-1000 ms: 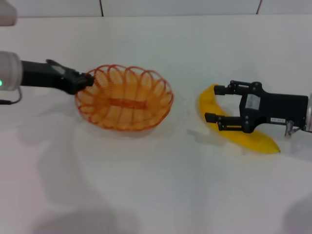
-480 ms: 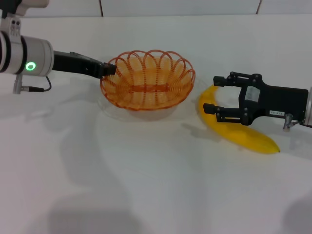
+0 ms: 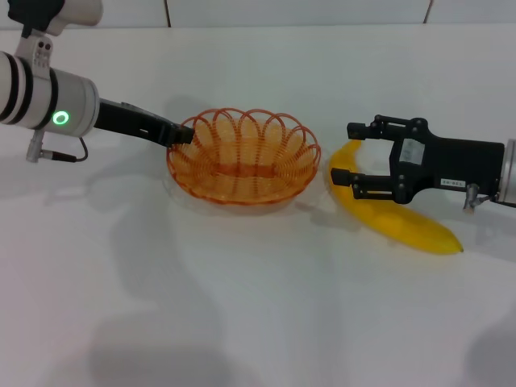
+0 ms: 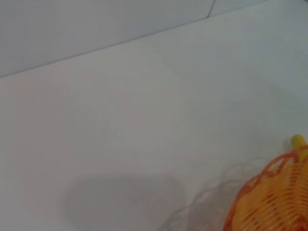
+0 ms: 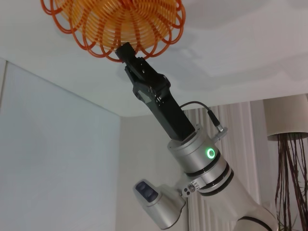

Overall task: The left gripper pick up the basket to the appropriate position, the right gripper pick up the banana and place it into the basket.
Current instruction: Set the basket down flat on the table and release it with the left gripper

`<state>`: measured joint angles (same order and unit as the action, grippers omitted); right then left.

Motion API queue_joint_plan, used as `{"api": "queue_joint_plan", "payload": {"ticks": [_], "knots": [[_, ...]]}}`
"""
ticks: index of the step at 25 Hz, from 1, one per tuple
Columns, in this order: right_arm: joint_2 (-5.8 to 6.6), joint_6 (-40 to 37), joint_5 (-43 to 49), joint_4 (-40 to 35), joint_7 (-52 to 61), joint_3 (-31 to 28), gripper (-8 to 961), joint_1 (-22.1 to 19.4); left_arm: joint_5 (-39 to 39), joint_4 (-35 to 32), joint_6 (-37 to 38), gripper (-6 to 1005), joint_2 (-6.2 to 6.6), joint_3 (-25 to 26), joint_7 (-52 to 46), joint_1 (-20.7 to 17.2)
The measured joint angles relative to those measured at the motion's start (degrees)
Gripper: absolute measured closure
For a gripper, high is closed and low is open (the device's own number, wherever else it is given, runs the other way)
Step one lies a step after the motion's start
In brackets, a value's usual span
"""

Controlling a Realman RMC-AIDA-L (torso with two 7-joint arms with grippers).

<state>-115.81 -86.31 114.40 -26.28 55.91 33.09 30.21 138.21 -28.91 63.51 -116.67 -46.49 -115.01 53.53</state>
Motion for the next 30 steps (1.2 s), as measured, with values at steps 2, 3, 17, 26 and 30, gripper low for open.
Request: {"api": "queue_joint_plan", "payload": {"ticks": [2,3,17,26,30], "knots": [[-0.01,0.0,0.0,0.0,0.0,0.0,245,0.0,0.1,0.0,0.0,942,-0.03,0.0,-0.3,0.1],[-0.02,0.0,0.0,0.0,0.0,0.0,246,0.1,0.1,0.0,0.0,942,-0.06,0.0,-0.5,0.1],[-0.12,0.0,0.0,0.0,0.0,0.0,251,0.4,2.4,3.6,-2.2,941,-0.29,-0.6,-2.1,2.3],[-0.11,0.0,0.0,0.6,0.0,-0.1,254,0.6,2.8,3.6,-3.5,923,-0.27,-0.6,-3.3,2.2],[-0.11,0.0,0.0,0.6,-0.1,-0.2,255,0.6,3.1,3.6,-3.7,916,-0.33,-0.6,-3.5,2.1]]}}
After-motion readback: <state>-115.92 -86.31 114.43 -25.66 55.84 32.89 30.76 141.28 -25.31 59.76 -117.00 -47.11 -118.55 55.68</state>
